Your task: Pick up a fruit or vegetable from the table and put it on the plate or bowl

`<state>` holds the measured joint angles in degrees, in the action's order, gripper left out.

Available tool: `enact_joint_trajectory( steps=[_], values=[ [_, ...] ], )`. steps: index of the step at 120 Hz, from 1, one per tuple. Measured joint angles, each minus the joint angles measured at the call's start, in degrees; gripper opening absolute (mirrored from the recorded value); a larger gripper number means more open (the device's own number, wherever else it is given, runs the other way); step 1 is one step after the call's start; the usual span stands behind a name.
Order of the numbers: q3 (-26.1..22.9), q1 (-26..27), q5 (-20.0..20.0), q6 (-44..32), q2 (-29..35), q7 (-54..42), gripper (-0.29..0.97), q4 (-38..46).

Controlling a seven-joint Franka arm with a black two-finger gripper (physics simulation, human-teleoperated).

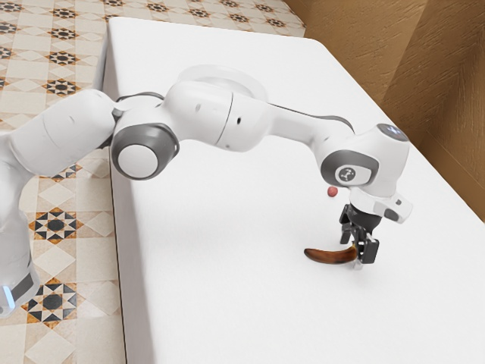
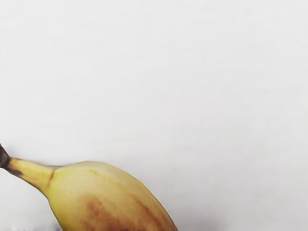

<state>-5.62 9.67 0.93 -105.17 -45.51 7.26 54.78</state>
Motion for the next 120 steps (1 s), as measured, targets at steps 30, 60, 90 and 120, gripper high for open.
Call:
enact_joint_trajectory(
  steps=[30,60,90,120],
  values=[
    [-0.02,-0.16,0.10,1.07,0.08,2.68,0.67,0.99],
    [-0.05,-0.19,0.06,1.56,0.16,4.92,0.59,1.14],
    [-0.07,-0.15,0.01,1.54,0.19,6.50,0.53,1.06],
    [-0.09,0.00,-0.06,1.93,0.70,7.76,0.20,1.05]
  ],
)
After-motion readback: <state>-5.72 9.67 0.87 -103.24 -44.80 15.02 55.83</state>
